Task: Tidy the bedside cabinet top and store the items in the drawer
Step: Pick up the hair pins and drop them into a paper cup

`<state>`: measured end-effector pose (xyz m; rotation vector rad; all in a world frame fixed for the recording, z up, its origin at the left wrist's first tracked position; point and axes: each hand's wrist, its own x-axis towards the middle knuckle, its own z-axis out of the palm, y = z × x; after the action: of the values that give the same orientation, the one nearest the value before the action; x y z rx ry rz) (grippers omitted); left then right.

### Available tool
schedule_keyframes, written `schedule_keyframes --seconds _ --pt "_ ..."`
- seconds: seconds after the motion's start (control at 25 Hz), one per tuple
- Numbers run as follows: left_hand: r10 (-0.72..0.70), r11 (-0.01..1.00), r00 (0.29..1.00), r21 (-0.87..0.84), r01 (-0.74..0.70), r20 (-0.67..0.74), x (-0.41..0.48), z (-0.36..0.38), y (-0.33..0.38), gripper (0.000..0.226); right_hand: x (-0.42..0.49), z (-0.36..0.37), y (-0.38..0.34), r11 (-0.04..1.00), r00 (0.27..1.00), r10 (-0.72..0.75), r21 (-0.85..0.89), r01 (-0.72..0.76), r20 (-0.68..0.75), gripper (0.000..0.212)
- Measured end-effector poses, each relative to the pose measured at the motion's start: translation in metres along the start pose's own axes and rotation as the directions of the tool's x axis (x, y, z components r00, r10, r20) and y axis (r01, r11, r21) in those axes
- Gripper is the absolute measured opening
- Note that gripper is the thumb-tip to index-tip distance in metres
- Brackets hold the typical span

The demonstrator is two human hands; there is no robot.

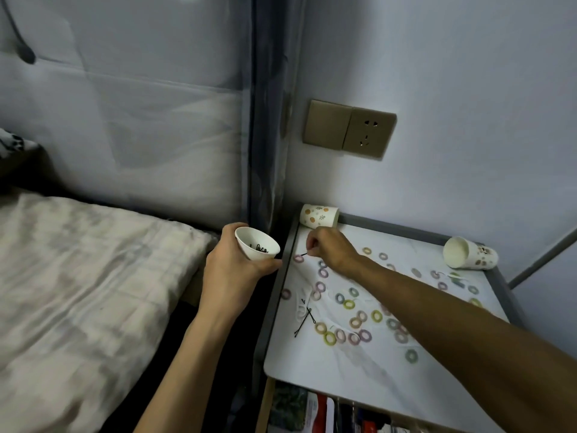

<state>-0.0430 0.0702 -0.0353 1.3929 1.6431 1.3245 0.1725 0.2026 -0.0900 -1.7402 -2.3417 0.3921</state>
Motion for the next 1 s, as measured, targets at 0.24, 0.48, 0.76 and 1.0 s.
schedule_keyframes --seconds 0.24,0.48,0.76,1.0 --pt "-0.004 1.0 1.0 -0.003 0.004 0.014 -0.004 0.003 0.002 0.064 -0.008 -0.001 0.0 0.98 0.996 -0.083 -0.179 0.09 0.045 0.009" --pt "-0.004 1.0 1.0 0.015 0.004 0.023 -0.006 0.002 0.006 0.067 -0.034 -0.027 -0.004 0.998 0.999 -0.011 -0.057 0.009 -0.041 0.022" --pt "0.018 0.999 0.999 0.043 -0.019 0.031 -0.013 0.006 0.013 0.072 -0.107 -0.017 -0.039 0.985 0.993 0.099 0.135 -0.108 0.068 0.01" --pt "0.026 0.999 0.998 0.032 -0.028 0.058 -0.017 0.011 0.018 0.066 -0.129 0.005 -0.058 0.907 0.924 0.373 0.175 -0.382 0.084 0.021"
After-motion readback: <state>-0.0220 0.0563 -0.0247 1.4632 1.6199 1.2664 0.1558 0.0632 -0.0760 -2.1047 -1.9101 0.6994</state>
